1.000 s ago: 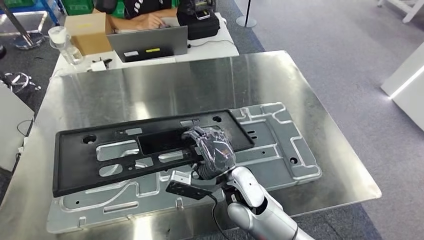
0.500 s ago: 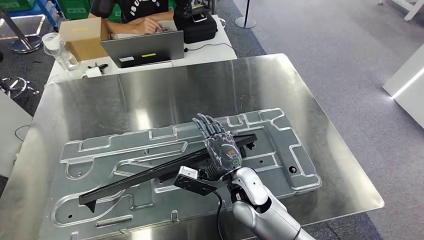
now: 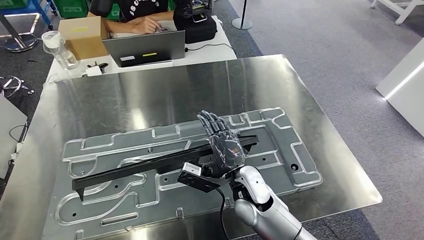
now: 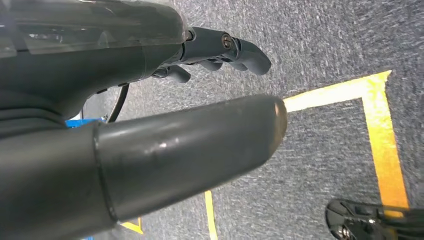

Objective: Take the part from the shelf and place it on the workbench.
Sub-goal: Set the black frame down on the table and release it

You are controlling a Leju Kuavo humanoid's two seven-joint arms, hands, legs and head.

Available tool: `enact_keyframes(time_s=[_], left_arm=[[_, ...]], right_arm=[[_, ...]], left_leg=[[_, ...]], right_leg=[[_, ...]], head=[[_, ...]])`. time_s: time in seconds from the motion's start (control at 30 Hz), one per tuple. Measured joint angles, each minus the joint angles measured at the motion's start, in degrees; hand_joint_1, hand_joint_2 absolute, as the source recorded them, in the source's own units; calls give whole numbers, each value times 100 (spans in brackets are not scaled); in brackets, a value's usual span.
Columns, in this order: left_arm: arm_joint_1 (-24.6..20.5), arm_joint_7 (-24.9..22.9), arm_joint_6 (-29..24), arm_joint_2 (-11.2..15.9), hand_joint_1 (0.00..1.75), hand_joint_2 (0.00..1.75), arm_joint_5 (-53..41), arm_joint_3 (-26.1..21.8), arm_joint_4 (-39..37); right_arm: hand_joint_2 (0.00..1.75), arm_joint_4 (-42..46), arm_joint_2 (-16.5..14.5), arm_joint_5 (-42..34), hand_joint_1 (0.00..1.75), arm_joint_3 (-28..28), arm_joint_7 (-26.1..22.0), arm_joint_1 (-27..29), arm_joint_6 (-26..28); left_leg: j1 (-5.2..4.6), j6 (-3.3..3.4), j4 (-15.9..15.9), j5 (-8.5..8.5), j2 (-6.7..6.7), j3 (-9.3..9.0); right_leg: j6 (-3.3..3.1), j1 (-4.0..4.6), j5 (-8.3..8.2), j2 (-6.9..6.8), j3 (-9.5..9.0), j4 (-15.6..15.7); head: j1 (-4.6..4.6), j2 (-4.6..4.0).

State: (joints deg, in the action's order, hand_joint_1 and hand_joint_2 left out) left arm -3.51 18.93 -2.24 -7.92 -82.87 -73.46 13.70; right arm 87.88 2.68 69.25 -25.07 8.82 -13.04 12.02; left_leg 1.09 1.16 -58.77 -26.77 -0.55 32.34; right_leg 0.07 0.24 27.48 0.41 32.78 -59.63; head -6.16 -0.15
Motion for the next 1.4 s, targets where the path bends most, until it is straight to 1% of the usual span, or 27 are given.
enact_keyframes(time_s=[0.1,0.17,0.2,0.27,0.3,0.33,0.37,0.47,0.5,0.57,0.63,0.67,0.73,0.8,0.83,0.87,0.9,0.97,1.03,1.13,1.17,1.2,1.23,1.3,1.33,1.37,1.4], left_arm=[[-6,0,1,-2,0,0,-1,0,0],[-5,0,-1,1,0,0,-1,0,0],[-5,0,-1,3,0,0,-1,0,0],[3,1,0,4,0,0,8,0,0],[9,4,5,5,0,0,19,-1,0],[14,13,17,8,0,0,37,-3,0],[17,26,32,9,0,0,57,-7,0],[7,74,77,10,0,0,91,-14,0],[0,89,89,10,0,0,93,-14,0],[-9,108,108,10,0,0,95,-17,0],[-11,111,117,7,0,0,97,-22,-1],[-13,107,122,4,0,0,96,-24,-2],[-21,81,129,-1,0,0,92,-26,-2],[-20,47,130,-1,0,0,87,-26,-2],[-18,34,130,0,0,0,86,-26,-2],[-16,23,130,1,0,0,85,-26,-2],[-16,15,130,1,0,0,84,-26,-2],[-22,5,131,-1,0,0,77,-26,-2],[-30,-3,132,-1,0,0,68,-26,-2],[-29,-10,132,1,0,0,64,-27,-2],[-26,-11,133,3,0,0,64,-27,-2],[-23,-13,133,3,0,0,64,-28,-2],[-24,-15,134,4,0,0,64,-28,-3],[-25,-22,135,4,0,0,64,-28,-3],[-26,-28,135,7,0,0,65,-28,-3],[-28,-34,135,10,0,0,66,-29,-3],[-29,-41,134,14,0,0,69,-30,-2]], right_arm=[[0,5,-1,-3,0,2,-5,4,1],[0,7,-1,-5,0,2,-8,4,1],[0,8,-2,-7,0,1,-8,6,1],[0,4,-6,-12,0,2,-9,18,-3],[0,1,-8,-15,0,2,-9,27,-4],[0,-2,-9,-18,0,2,-11,38,-4],[0,-3,-10,-21,0,2,-18,48,-4],[0,-2,-9,-38,0,3,-55,62,-9],[0,-3,-10,-50,0,3,-71,68,-14],[87,-7,-17,-82,0,3,-92,82,-25],[175,-10,-25,-103,0,3,-87,89,-42],[175,-14,-27,-94,0,4,-59,91,-69],[175,-59,-41,-40,0,3,50,92,-131],[175,-156,-68,6,0,2,140,91,-158],[175,-208,-81,10,0,2,166,90,-161],[175,-250,-93,11,0,2,187,83,-173],[175,-285,-103,7,0,2,207,67,-198],[175,-336,-120,-2,0,1,239,9,-282],[175,-378,-130,-5,0,-1,253,-54,-365],[175,-432,-140,-7,0,-2,301,-125,-426],[175,-450,-149,-7,0,-2,314,-146,-432],[175,-464,-160,-7,0,-2,320,-161,-436],[175,-479,-168,-6,0,-2,323,-174,-442],[175,-511,-176,-6,0,-3,328,-182,-463],[175,-530,-176,-7,0,-3,333,-185,-477],[175,-547,-176,-7,0,-3,338,-189,-487],[131,-558,-176,-8,0,-4,342,-195,-492]], left_leg=[[0,-108,37,11,-1,-13],[-1,-164,-114,-117,7,38],[3,-187,-351,-276,12,137],[12,-224,-1098,-688,18,458],[15,-241,-1403,-818,18,584],[16,-251,-1530,-844,18,621],[16,-253,-1415,-756,17,539],[2,-208,-299,-289,15,-58],[-11,-176,-68,-209,21,-163],[-43,-102,19,-141,43,-160],[-28,-18,61,-53,46,-123],[-14,26,89,5,40,-99],[3,86,121,114,26,-11],[1,98,107,199,28,129],[0,90,92,236,29,196],[1,78,75,267,30,255],[3,63,56,295,33,307],[3,12,23,350,42,386],[-2,-63,19,422,52,419],[3,-185,42,513,62,451],[8,-213,-19,421,64,498],[12,-233,-174,230,65,570],[19,-245,-445,-54,63,662],[18,-266,-1156,-572,63,837],[17,-270,-1441,-665,63,861],[15,-266,-1561,-616,63,799],[11,-249,-1495,-479,63,649]], right_leg=[[-70,25,-41,-12,-44,122],[-147,-12,-101,-32,-66,199],[-177,-32,-127,-43,-68,230],[-211,-31,-161,-59,-34,230],[-216,-27,-176,-64,-11,219],[-217,-25,-190,-66,14,200],[-216,-26,-196,-66,40,176],[-179,-25,-200,-56,121,72],[-148,-18,-205,-51,141,47],[-70,-11,-237,-45,162,40],[7,-17,-246,-38,195,29],[40,-22,-149,-34,240,-51],[93,-48,302,-28,437,-551],[139,-78,757,-31,647,-1267],[154,-92,839,-33,661,-1465],[162,-104,805,-34,568,-1447],[163,-114,686,-36,366,-1212],[140,-115,431,-29,-185,-397],[91,-84,306,-11,-461,96],[-21,-59,212,-22,-383,160],[-83,-68,156,-37,-328,170],[-141,-79,91,-52,-265,187],[-187,-83,26,-67,-195,194],[-227,-58,-91,-83,-40,184],[-231,-41,-148,-93,41,172],[-231,-25,-203,-101,129,150],[-227,-10,-252,-106,216,123]], head=[[-1,0],[2,0],[3,0],[4,0],[4,0],[4,0],[4,0],[3,0],[3,0],[3,0],[2,-1],[1,-1],[0,-1],[1,0],[1,0],[0,-1],[0,-1],[1,-1],[1,0],[2,-1],[3,-1],[3,0],[4,0],[4,0],[4,0],[4,0],[4,0]])
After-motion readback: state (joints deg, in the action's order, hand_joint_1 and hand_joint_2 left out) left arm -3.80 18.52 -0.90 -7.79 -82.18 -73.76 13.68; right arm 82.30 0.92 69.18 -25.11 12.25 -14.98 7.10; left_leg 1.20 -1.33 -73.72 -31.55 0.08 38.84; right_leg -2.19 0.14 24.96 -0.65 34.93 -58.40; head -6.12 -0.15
